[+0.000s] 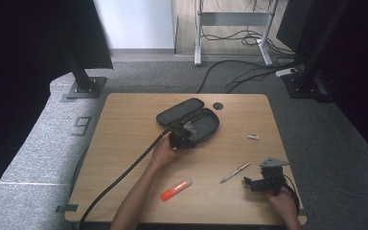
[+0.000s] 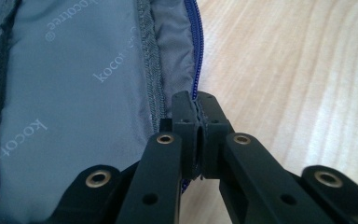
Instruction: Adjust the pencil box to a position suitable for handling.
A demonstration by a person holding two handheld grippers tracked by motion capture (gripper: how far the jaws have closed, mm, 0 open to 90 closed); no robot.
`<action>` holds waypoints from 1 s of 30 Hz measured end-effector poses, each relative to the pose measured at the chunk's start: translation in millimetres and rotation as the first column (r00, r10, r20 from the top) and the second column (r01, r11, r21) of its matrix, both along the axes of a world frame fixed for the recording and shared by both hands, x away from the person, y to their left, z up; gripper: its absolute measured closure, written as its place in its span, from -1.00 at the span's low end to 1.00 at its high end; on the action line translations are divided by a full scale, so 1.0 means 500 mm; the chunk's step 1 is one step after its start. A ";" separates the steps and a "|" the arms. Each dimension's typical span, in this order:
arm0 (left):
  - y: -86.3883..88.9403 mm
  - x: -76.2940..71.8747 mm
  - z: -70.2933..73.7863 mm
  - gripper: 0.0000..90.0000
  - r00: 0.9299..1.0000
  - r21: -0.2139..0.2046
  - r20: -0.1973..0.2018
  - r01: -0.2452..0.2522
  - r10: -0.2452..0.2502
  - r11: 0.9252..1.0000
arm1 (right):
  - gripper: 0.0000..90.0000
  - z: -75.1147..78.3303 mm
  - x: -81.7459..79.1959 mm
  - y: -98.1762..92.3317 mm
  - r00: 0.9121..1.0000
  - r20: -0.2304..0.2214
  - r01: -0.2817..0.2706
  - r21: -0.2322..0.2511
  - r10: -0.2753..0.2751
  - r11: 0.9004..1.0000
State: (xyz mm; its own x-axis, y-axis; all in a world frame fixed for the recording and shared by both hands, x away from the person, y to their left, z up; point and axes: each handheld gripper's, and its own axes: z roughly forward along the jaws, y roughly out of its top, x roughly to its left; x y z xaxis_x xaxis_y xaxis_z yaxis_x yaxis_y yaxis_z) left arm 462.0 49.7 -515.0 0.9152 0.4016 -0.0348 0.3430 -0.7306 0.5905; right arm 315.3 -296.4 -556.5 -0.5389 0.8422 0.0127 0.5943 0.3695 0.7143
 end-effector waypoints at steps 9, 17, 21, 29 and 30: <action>-0.009 -0.040 0.000 0.94 1.000 -0.008 0.000 0.029 -0.029 1.000 | -1.00 0.000 0.000 0.000 1.000 0.000 0.000 0.000 0.000 1.000; -0.021 -0.078 0.003 0.94 0.998 -0.028 -0.015 0.057 -0.057 0.998 | -1.00 0.000 0.000 0.000 1.000 0.001 0.000 0.000 0.000 1.000; -0.027 -0.096 0.002 0.94 0.997 -0.043 -0.027 0.070 -0.072 0.997 | -1.00 0.000 0.000 0.000 1.000 0.000 0.000 0.000 0.000 1.000; -0.040 -0.134 0.006 0.94 0.995 -0.054 -0.038 0.095 -0.097 0.994 | -1.00 0.000 0.000 0.000 1.000 0.001 0.000 0.000 0.000 1.000; -0.041 -0.137 0.007 0.94 0.994 -0.055 -0.039 0.097 -0.100 0.994 | -1.00 0.000 0.000 0.000 1.000 0.000 0.000 0.000 0.000 1.000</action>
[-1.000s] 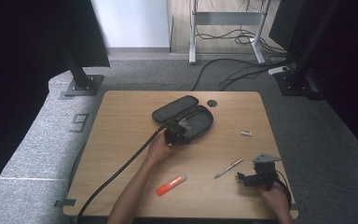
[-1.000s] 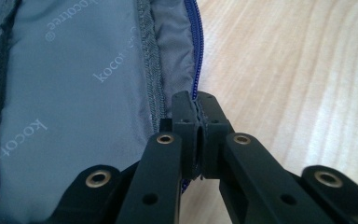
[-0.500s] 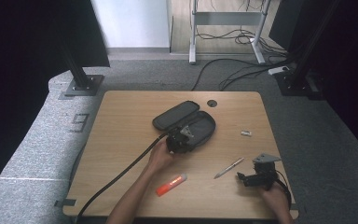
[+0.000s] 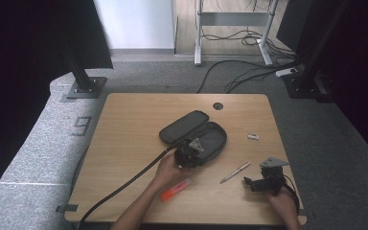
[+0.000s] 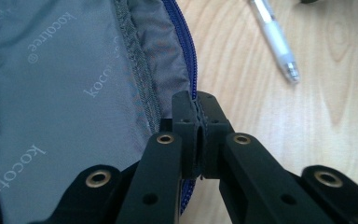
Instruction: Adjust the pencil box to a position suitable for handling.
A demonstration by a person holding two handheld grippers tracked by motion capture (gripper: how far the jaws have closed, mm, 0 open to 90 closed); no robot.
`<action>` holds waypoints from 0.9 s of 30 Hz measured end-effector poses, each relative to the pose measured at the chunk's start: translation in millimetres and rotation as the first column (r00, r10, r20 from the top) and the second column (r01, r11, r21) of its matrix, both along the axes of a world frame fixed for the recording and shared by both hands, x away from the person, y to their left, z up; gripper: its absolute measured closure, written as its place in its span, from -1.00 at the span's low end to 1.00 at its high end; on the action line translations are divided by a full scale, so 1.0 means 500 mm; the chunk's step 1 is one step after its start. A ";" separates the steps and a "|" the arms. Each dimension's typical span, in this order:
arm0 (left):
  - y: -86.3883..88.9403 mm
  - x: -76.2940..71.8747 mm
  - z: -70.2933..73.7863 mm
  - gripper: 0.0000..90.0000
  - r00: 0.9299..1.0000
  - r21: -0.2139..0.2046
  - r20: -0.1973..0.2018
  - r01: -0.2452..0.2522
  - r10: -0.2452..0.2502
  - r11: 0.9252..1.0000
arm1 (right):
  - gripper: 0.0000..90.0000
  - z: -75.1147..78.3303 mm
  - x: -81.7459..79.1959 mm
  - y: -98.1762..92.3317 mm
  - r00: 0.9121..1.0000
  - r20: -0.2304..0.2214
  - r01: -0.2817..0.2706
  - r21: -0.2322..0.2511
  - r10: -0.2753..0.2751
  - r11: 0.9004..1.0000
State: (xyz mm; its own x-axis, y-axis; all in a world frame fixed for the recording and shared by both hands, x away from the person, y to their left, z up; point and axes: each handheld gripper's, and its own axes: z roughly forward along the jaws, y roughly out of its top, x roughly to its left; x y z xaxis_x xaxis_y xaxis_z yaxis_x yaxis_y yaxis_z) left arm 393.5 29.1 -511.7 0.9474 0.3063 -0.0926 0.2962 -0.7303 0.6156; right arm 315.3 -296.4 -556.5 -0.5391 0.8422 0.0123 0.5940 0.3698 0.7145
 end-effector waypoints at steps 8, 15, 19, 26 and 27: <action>-0.012 -0.027 0.001 0.94 1.000 -0.011 -0.006 0.024 -0.024 1.000 | -1.00 0.000 0.000 0.000 1.000 0.000 0.000 0.000 0.000 1.000; -0.024 -0.042 -0.001 0.94 0.999 -0.040 -0.026 0.037 -0.038 0.999 | -1.00 0.000 0.000 0.000 1.000 0.000 0.000 0.000 0.000 1.000; -0.030 -0.050 -0.003 0.94 0.998 -0.040 -0.029 0.050 -0.051 0.998 | -1.00 0.000 0.000 0.000 1.000 0.000 0.000 0.000 0.000 1.000; -0.040 -0.065 -0.008 0.94 0.997 -0.039 -0.029 0.067 -0.068 0.997 | -1.00 0.000 0.000 0.000 1.000 0.000 0.000 0.000 0.000 1.000; -0.041 -0.066 -0.008 0.94 0.997 -0.040 -0.028 0.070 -0.071 0.997 | -1.00 0.000 0.000 0.000 1.000 0.000 0.000 0.000 0.000 1.000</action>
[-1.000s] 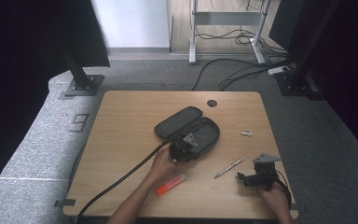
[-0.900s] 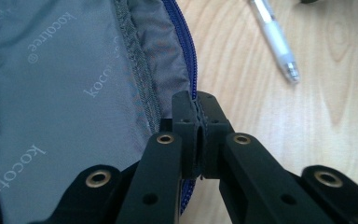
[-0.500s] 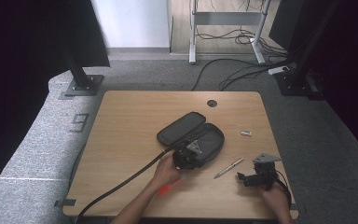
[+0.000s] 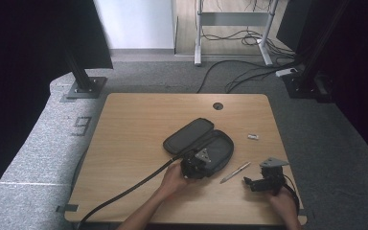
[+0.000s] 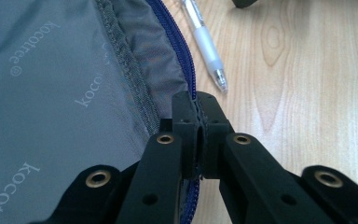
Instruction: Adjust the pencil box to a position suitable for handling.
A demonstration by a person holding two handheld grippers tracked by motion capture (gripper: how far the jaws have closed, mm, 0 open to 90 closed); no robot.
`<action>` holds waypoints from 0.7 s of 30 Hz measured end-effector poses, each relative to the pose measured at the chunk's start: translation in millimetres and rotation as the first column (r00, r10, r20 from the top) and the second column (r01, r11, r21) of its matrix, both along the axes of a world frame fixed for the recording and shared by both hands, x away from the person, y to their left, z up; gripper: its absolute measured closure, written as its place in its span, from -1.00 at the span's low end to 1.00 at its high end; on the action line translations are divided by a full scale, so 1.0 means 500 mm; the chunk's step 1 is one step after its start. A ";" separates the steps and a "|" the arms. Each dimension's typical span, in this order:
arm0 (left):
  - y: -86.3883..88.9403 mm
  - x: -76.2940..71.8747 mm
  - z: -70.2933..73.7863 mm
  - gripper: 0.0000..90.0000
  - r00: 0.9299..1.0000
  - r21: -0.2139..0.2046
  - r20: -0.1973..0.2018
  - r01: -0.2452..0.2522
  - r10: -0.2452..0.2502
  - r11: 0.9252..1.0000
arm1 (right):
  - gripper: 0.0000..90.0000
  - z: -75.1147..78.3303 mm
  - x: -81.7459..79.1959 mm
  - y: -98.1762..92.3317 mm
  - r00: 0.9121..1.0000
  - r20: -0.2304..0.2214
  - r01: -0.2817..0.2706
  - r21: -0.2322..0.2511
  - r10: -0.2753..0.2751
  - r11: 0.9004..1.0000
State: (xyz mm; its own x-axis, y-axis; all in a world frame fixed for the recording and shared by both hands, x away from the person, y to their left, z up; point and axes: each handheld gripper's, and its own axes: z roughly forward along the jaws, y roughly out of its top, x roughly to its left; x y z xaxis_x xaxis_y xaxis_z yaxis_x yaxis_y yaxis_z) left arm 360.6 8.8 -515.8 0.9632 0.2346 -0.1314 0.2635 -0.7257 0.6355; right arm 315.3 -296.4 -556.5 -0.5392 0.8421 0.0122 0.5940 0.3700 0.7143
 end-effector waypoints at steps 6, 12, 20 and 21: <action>0.001 -0.004 0.006 0.84 1.000 -0.013 0.014 -0.002 0.002 1.000 | -1.00 0.000 0.000 0.000 1.000 0.000 0.000 0.000 0.000 1.000; 0.008 -0.005 0.026 0.37 0.998 -0.034 0.051 -0.033 0.035 0.999 | -1.00 0.000 0.000 0.000 1.000 0.000 0.000 0.000 0.000 1.000; 0.035 0.010 0.051 -0.15 0.997 -0.056 0.023 -0.071 0.073 0.996 | -1.00 0.000 0.000 0.000 1.000 0.000 0.000 0.000 0.000 1.000; 0.039 0.011 0.054 -0.20 0.997 -0.064 0.018 -0.074 0.075 0.995 | -1.00 0.000 0.000 0.000 1.000 0.000 0.000 0.000 0.000 1.000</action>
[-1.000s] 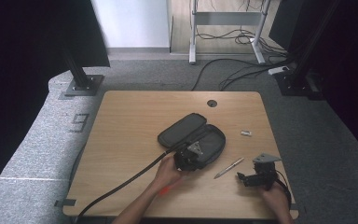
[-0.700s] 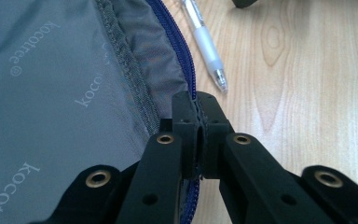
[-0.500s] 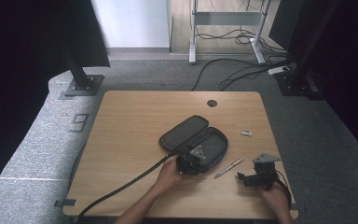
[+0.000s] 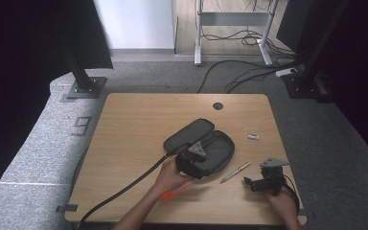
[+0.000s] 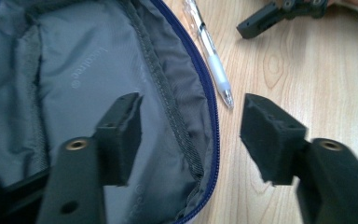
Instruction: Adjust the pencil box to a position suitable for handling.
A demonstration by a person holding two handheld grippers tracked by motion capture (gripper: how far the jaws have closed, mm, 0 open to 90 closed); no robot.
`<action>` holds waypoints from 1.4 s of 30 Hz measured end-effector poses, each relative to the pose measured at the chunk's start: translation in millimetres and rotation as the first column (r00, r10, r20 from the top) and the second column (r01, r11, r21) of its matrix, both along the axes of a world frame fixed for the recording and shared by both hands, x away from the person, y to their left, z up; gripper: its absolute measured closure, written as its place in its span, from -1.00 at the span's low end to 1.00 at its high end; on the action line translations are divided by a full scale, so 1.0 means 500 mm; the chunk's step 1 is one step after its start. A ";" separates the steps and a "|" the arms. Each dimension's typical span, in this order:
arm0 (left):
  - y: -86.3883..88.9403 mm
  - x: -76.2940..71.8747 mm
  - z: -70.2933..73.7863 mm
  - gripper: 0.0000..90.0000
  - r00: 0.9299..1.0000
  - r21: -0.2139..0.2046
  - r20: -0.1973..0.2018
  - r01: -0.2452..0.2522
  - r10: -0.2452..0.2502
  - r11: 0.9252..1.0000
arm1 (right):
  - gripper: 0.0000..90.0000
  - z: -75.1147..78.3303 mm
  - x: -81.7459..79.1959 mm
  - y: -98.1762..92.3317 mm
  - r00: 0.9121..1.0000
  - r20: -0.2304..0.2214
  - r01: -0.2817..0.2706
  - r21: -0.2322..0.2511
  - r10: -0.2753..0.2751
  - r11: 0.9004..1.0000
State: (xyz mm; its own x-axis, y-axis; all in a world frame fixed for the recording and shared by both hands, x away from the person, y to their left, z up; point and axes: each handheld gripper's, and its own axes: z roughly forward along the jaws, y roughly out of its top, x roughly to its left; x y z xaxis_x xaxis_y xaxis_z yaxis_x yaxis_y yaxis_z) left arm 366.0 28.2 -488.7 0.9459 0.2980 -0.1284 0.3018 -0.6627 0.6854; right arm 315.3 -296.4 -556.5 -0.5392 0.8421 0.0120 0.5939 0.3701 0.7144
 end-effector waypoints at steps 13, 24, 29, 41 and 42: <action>0.045 -0.004 0.022 -0.56 0.998 -0.003 0.048 -0.052 0.052 0.999 | -1.00 0.000 0.000 0.000 1.000 0.000 0.000 0.000 0.000 1.000; 0.101 -0.006 0.043 -0.69 0.993 -0.020 0.054 -0.103 0.104 0.995 | -1.00 0.000 0.000 0.000 1.000 0.000 0.000 0.000 0.000 1.000; 0.125 -0.009 0.045 -0.79 0.989 -0.001 0.071 -0.128 0.128 0.992 | -1.00 0.000 0.000 0.000 1.000 0.000 0.000 0.000 0.000 1.000; 0.184 -0.018 0.038 -1.00 0.973 0.047 0.126 -0.203 0.196 0.978 | -1.00 0.000 0.000 0.000 1.000 0.000 0.000 0.000 0.000 1.000; 0.191 -0.019 0.037 -1.00 0.969 0.042 0.135 -0.214 0.207 0.976 | -1.00 0.000 0.000 0.000 1.000 0.000 0.000 0.000 0.000 1.000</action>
